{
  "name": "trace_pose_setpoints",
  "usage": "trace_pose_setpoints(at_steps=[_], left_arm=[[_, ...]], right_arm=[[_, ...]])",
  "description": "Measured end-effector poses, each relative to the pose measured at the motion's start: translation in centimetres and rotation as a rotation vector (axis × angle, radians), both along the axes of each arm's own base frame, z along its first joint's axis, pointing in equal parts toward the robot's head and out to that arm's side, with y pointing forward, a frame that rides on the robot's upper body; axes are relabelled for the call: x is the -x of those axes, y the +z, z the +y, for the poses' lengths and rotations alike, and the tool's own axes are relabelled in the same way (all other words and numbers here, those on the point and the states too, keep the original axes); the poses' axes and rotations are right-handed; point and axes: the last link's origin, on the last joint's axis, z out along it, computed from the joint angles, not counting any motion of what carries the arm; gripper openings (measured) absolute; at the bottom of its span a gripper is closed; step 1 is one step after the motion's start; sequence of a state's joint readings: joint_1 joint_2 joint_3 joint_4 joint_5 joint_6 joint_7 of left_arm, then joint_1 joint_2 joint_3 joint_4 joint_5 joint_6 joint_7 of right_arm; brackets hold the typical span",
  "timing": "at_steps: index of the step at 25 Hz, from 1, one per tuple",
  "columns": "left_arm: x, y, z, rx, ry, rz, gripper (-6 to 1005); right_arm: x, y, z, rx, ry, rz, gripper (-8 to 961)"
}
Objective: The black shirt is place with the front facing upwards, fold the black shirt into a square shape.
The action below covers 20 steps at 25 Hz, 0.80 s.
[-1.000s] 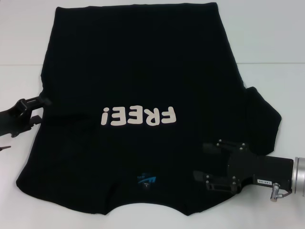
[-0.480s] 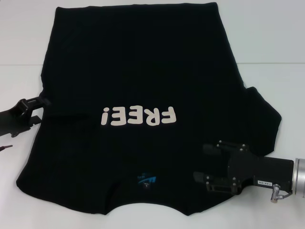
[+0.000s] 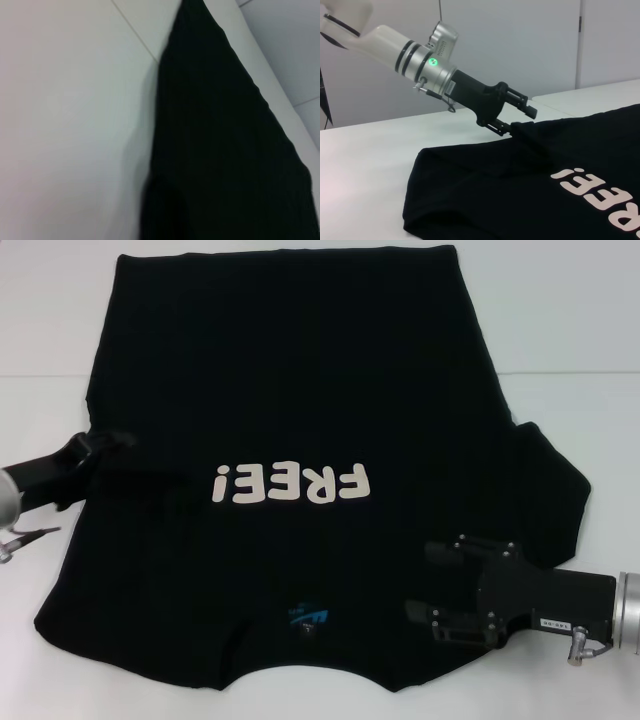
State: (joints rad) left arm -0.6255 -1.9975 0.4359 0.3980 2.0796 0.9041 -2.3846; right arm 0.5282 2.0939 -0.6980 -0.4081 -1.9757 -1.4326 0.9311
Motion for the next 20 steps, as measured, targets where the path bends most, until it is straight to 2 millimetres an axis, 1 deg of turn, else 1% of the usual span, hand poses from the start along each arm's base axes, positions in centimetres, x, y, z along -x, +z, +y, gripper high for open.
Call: trace_pose_setpoints(at_steps=[2, 3, 4, 7, 8, 10, 13, 15, 17, 20], left_arm=[[-0.9, -0.2, 0.4, -0.006, -0.018, -0.041, 670], [-2.3, -0.2, 0.6, -0.021, -0.063, -0.122, 670], [-2.3, -0.2, 0.6, -0.021, -0.063, -0.122, 670], [-4.5, 0.2, 0.6, -0.058, -0.192, -0.209, 670], [-4.9, 0.4, 0.5, -0.071, -0.236, -0.224, 669], [-5.0, 0.5, 0.1, -0.08, -0.273, -0.219, 669], [-4.6, 1.0, -1.1, -0.064, -0.381, -0.14, 668], [-4.6, 1.3, -2.2, -0.052, -0.499, -0.069, 668], [-4.3, 1.5, -4.0, -0.034, -0.651, 0.038, 668], [-3.6, 1.4, -6.4, 0.013, -0.838, 0.209, 667]], right_arm=[[0.0, 0.0, 0.0, 0.001, -0.001, 0.001, 805], [0.0, -0.1, -0.1, 0.003, -0.002, 0.002, 805], [0.0, -0.1, -0.1, 0.004, -0.003, 0.003, 805], [-0.1, -0.1, -0.1, 0.004, -0.004, 0.002, 805], [-0.1, -0.1, -0.1, 0.004, -0.004, 0.002, 805], [-0.1, 0.0, -0.1, 0.003, -0.004, 0.002, 805], [-0.1, 0.0, -0.1, 0.0, -0.007, 0.004, 805], [-0.2, 0.2, 0.0, -0.01, -0.019, 0.012, 805], [-0.4, 0.6, 0.3, -0.029, -0.064, 0.034, 805], [-1.0, 2.1, 1.3, -0.061, -0.18, 0.076, 805]])
